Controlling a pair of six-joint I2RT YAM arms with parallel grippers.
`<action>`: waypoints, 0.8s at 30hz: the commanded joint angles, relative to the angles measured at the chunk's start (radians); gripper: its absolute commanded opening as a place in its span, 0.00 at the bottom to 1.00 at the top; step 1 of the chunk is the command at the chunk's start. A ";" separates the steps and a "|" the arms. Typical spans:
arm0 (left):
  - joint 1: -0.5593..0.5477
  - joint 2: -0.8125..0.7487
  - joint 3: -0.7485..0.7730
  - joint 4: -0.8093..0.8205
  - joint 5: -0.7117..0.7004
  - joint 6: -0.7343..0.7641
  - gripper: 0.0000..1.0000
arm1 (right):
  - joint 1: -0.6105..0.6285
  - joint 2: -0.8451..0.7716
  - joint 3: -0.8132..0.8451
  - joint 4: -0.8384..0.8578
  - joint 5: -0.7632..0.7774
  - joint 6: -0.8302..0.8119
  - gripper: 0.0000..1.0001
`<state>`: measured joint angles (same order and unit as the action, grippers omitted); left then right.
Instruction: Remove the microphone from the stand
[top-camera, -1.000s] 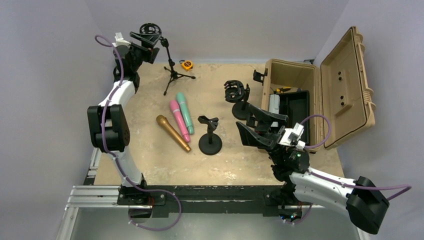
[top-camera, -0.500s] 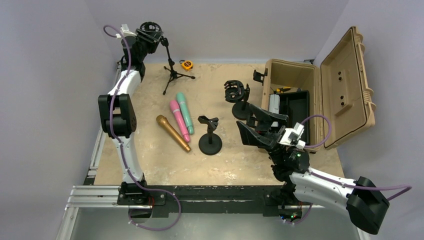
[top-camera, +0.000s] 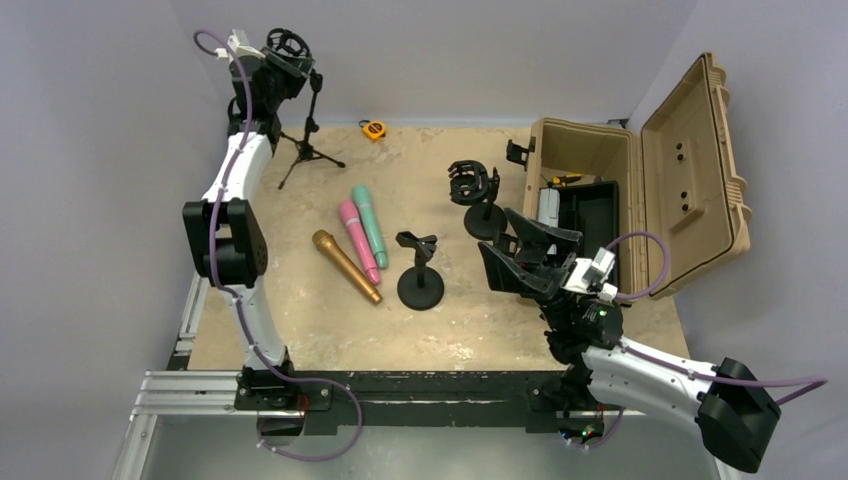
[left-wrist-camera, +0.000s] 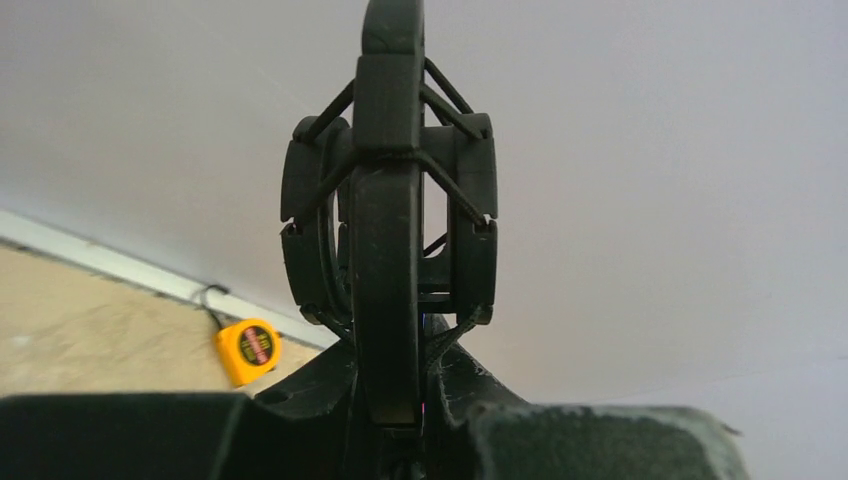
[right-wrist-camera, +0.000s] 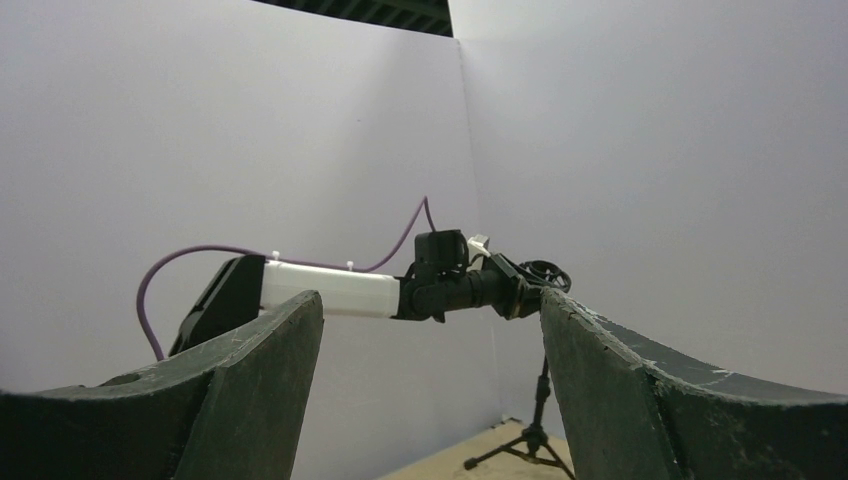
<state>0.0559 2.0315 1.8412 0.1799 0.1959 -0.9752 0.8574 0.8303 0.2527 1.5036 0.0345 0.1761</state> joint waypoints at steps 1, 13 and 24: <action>0.035 -0.176 -0.071 -0.038 -0.074 0.180 0.00 | 0.000 -0.007 -0.010 0.024 -0.006 0.005 0.78; 0.083 -0.493 -0.316 -0.054 -0.149 0.256 0.00 | 0.000 0.008 -0.007 0.028 -0.011 0.005 0.78; 0.083 -0.780 -0.476 -0.331 -0.298 0.306 0.00 | 0.000 -0.024 -0.017 0.025 -0.001 0.007 0.78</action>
<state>0.1326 1.3808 1.4155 -0.0723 -0.0242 -0.7166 0.8574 0.8150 0.2409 1.5043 0.0330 0.1764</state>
